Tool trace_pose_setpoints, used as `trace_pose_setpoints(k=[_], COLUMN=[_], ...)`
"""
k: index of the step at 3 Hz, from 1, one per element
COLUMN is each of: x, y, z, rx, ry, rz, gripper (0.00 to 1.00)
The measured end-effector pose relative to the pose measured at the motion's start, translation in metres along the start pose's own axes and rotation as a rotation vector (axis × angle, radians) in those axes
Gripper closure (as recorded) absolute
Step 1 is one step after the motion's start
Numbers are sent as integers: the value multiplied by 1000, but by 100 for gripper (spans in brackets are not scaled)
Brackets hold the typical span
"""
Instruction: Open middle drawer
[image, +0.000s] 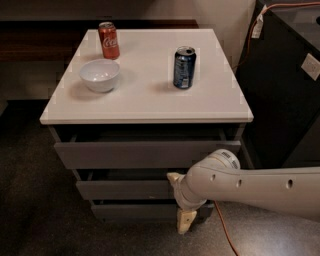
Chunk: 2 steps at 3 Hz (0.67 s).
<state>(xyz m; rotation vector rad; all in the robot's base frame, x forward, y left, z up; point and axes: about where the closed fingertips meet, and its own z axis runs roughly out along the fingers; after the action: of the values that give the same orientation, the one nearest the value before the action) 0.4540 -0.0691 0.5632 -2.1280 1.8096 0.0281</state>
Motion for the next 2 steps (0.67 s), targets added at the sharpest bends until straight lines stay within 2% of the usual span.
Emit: trace_pose_setpoints(k=[2], x=[49], y=[-14], z=[51], rx=[40], ry=[15], rz=[94], gripper=[0])
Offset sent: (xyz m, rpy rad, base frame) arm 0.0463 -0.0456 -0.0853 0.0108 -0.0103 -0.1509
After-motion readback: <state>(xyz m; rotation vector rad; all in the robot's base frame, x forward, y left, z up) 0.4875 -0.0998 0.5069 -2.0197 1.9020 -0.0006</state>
